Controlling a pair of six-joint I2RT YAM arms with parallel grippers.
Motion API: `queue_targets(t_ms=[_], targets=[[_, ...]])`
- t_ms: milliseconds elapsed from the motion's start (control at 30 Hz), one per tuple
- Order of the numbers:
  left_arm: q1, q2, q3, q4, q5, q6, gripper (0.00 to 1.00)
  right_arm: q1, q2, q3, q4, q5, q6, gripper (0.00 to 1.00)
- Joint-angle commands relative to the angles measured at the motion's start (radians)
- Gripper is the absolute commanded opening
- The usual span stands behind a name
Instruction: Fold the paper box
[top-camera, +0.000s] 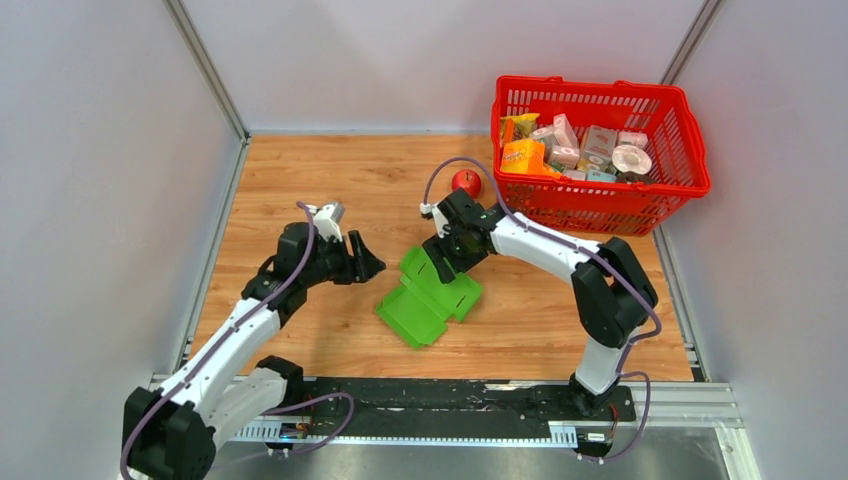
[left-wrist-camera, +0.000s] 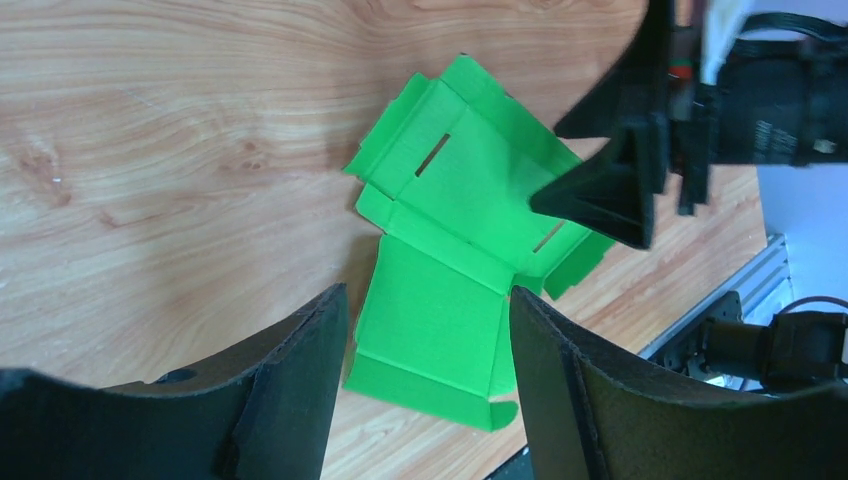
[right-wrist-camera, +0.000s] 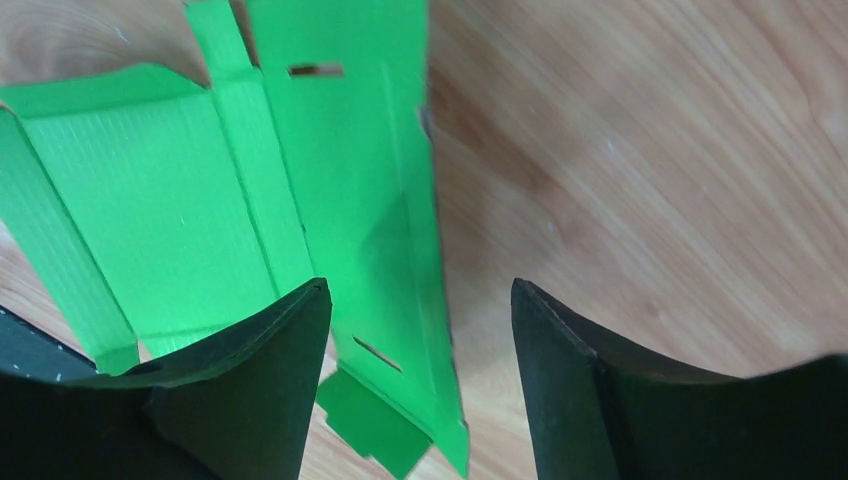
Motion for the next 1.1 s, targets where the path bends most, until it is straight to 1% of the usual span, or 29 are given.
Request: queue_targets(t_ms=[0, 167, 200, 333, 467, 567, 633, 700, 767, 800, 833, 900, 933, 1000, 1033, 1067], targets=[[-0.007, 0.134, 0.028, 0.133, 0.041, 0.013, 0.68, 0.0, -0.111, -0.063, 0.037, 0.065, 0.064, 0.7], [-0.014, 0.315, 0.104, 0.189, 0.03, 0.027, 0.67, 0.0, -0.165, -0.175, 0.112, 0.092, 0.111, 0.72], [-0.017, 0.374, 0.124, 0.169, 0.041, 0.045, 0.67, -0.001, -0.173, -0.188, 0.124, 0.074, 0.114, 0.72], [-0.052, 0.499, 0.221, 0.163, 0.041, 0.098, 0.67, 0.0, -0.213, -0.255, 0.216, -0.013, 0.088, 0.74], [-0.081, 0.605, 0.284, 0.137, 0.016, 0.142, 0.66, -0.003, -0.191, -0.229, 0.223, -0.05, 0.064, 0.75], [-0.083, 0.655, 0.31, 0.138, -0.007, 0.176, 0.65, -0.024, -0.168, -0.215, 0.278, -0.102, 0.076, 0.74], [-0.083, 0.679, 0.321, 0.147, 0.001, 0.197, 0.64, -0.053, -0.153, -0.206, 0.319, -0.159, 0.09, 0.73], [-0.083, 0.703, 0.325, 0.166, 0.024, 0.21, 0.62, -0.072, -0.139, -0.202, 0.35, -0.217, 0.097, 0.73], [-0.083, 0.709, 0.327, 0.163, 0.018, 0.213, 0.6, -0.099, -0.104, -0.179, 0.365, -0.26, 0.096, 0.7], [-0.083, 0.703, 0.319, 0.167, 0.015, 0.213, 0.58, -0.104, -0.093, -0.171, 0.371, -0.289, 0.097, 0.69], [-0.083, 0.697, 0.313, 0.175, 0.013, 0.213, 0.58, -0.109, -0.082, -0.157, 0.384, -0.3, 0.096, 0.63], [-0.083, 0.671, 0.299, 0.175, 0.012, 0.208, 0.57, -0.109, -0.046, -0.145, 0.387, -0.316, 0.094, 0.55], [-0.083, 0.656, 0.293, 0.176, 0.015, 0.205, 0.57, -0.109, -0.033, -0.14, 0.393, -0.319, 0.091, 0.47], [-0.083, 0.607, 0.266, 0.181, 0.03, 0.194, 0.57, -0.11, -0.013, -0.148, 0.411, -0.325, 0.091, 0.41], [-0.083, 0.588, 0.257, 0.181, 0.038, 0.19, 0.57, -0.109, -0.012, -0.149, 0.427, -0.32, 0.097, 0.33], [-0.083, 0.552, 0.246, 0.186, 0.044, 0.173, 0.57, -0.109, -0.012, -0.151, 0.434, -0.319, 0.097, 0.29]])
